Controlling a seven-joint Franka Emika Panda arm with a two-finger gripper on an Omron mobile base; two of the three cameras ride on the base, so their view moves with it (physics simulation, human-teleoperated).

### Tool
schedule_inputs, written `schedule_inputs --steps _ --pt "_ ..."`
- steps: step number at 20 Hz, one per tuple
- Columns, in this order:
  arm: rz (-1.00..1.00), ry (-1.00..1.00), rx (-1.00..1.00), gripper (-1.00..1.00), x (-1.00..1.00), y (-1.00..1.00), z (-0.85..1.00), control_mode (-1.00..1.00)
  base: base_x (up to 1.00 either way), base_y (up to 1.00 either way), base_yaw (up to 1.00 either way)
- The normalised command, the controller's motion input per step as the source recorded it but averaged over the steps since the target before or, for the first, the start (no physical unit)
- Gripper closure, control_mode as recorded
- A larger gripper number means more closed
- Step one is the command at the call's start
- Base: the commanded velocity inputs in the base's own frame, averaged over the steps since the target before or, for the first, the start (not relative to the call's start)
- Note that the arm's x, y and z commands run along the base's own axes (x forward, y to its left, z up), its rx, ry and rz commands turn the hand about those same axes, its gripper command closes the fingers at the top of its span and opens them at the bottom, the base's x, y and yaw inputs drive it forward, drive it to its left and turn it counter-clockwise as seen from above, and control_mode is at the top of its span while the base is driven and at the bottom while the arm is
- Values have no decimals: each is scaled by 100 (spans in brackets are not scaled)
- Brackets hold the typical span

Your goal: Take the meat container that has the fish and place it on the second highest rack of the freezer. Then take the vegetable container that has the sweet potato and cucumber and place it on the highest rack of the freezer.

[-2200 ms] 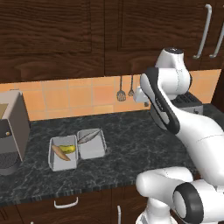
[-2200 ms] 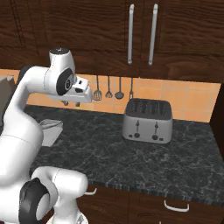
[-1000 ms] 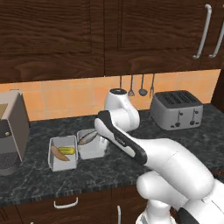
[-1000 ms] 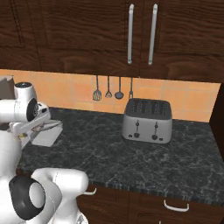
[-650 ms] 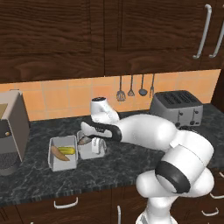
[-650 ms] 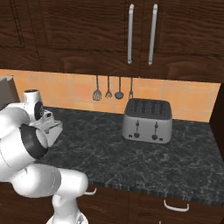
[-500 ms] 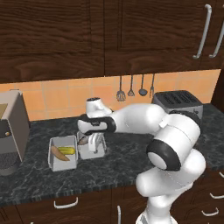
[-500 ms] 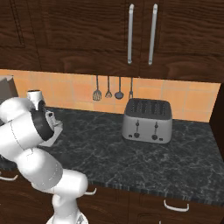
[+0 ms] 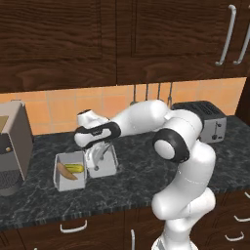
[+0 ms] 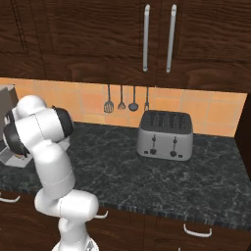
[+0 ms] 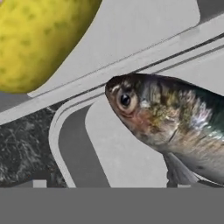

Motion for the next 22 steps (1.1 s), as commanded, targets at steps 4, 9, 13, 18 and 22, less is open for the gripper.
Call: schedule_inputs --steps 4,9,13,18,22 --pt "5 -10 1 -100 -4 -21 -10 -100 0 0 0" --pt "7 -7 0 -100 -20 -25 -2 -100 0 0 0" --pt "0 0 0 -100 -5 0 -3 -100 0 0 0" --pt "0 -1 0 -100 0 -8 -44 -100 0 0 0" --pt "0 -8 0 -100 0 -4 -32 -100 0 0 0"
